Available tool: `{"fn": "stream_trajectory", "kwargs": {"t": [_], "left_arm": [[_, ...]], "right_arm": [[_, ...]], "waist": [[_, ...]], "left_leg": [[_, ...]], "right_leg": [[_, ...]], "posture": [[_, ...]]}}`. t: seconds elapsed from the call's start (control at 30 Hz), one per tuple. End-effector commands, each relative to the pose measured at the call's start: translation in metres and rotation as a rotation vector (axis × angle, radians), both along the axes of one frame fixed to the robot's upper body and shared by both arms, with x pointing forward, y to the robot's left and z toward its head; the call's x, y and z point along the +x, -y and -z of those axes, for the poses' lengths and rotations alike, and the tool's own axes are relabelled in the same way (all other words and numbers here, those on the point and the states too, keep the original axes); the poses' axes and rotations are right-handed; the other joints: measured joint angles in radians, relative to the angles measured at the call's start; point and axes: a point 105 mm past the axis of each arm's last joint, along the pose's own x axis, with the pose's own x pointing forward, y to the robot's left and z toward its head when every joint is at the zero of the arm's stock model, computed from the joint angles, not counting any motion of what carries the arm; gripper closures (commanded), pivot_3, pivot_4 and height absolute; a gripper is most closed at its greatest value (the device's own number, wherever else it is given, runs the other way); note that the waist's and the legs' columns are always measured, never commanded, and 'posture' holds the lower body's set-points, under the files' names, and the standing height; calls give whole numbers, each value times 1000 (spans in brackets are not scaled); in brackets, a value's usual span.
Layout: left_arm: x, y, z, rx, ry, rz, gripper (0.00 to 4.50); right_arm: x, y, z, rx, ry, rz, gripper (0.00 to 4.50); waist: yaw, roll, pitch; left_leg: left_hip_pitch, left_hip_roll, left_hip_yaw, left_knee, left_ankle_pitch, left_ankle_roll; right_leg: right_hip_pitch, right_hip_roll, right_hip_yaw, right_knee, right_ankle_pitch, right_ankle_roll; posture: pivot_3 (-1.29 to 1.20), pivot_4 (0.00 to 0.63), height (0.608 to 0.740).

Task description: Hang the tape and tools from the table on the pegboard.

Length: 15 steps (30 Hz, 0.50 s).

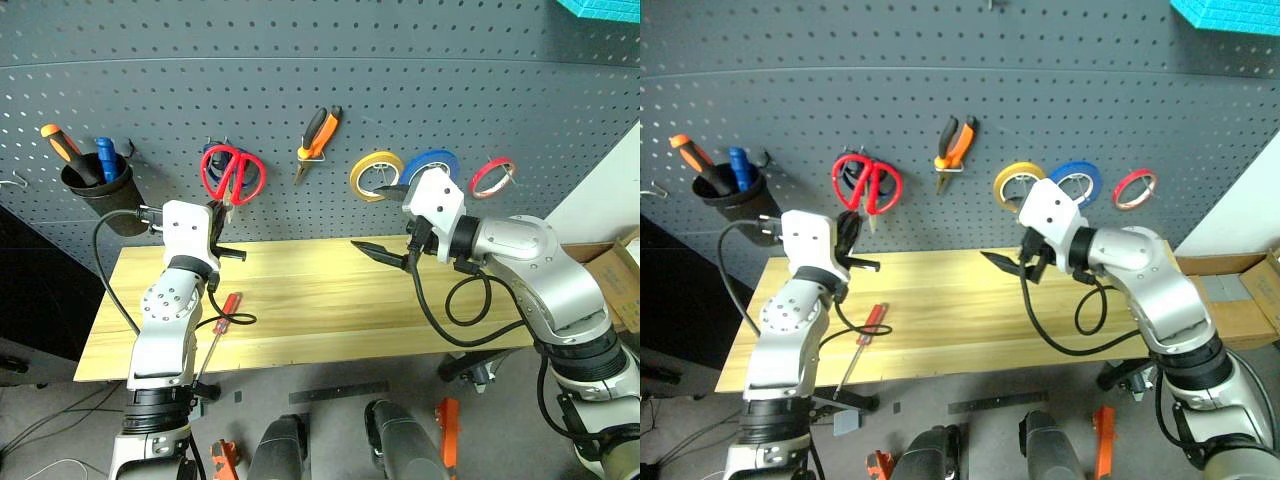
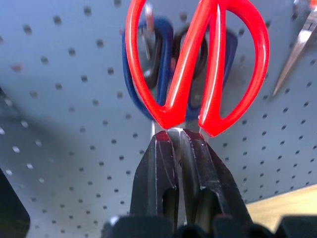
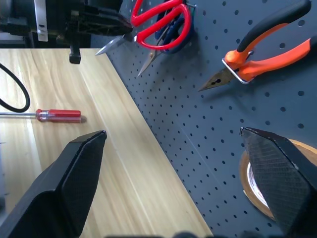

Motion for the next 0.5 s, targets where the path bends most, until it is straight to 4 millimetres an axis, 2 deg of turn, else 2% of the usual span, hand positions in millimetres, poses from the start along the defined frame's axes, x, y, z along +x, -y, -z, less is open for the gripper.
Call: {"fn": "stream_trajectory", "kwargs": {"t": [0.03, 0.1, 0.17, 0.27, 0.37, 0.5], "left_arm": [[-4, 8, 0, -10, 3, 44, 3428], [-7, 9, 6, -1, -20, 52, 2723], [-10, 8, 23, 7, -92, 64, 2050], [-25, -6, 89, -36, -409, 35, 1050], [-35, -18, 116, -84, -582, 6, 23], [-37, -34, 128, -166, -712, -41, 7]], "right_arm": [[-6, -5, -18, 33, 72, -21, 0], [-8, -7, -18, 47, 66, -30, 0], [-12, -9, -14, 57, 43, -38, 0], [-15, -14, 11, 107, -170, 28, 0], [-20, -20, 25, 121, -280, 85, 0], [-26, -28, 37, 133, -400, 134, 0]], "waist": [[1, 0, 0], [-1, 0, 0], [-1, 0, 0], [-4, 0, -1], [-8, 1, -1], [-6, 1, -1]], "left_leg": [[0, 0, 0, 0, 0, 0], [0, 0, 0, 0, 0, 0], [0, 0, 0, 0, 0, 0], [0, 1, -1, 0, 0, 0], [0, 1, -3, 0, 0, 0], [0, 1, -5, 2, 1, 1]], "right_leg": [[0, 0, 0, 0, 0, 0], [0, 0, 0, 0, 0, 0], [-1, 0, 1, 1, 0, 0], [-1, 0, 1, 1, 0, 0], [-2, 0, 0, 3, 0, 0], [-2, 1, -1, 4, -2, 3]], "posture": [[-172, 181, 740], [-172, 184, 740], [-172, 188, 740], [-172, 195, 740], [-170, 201, 740], [-168, 211, 740]]}}
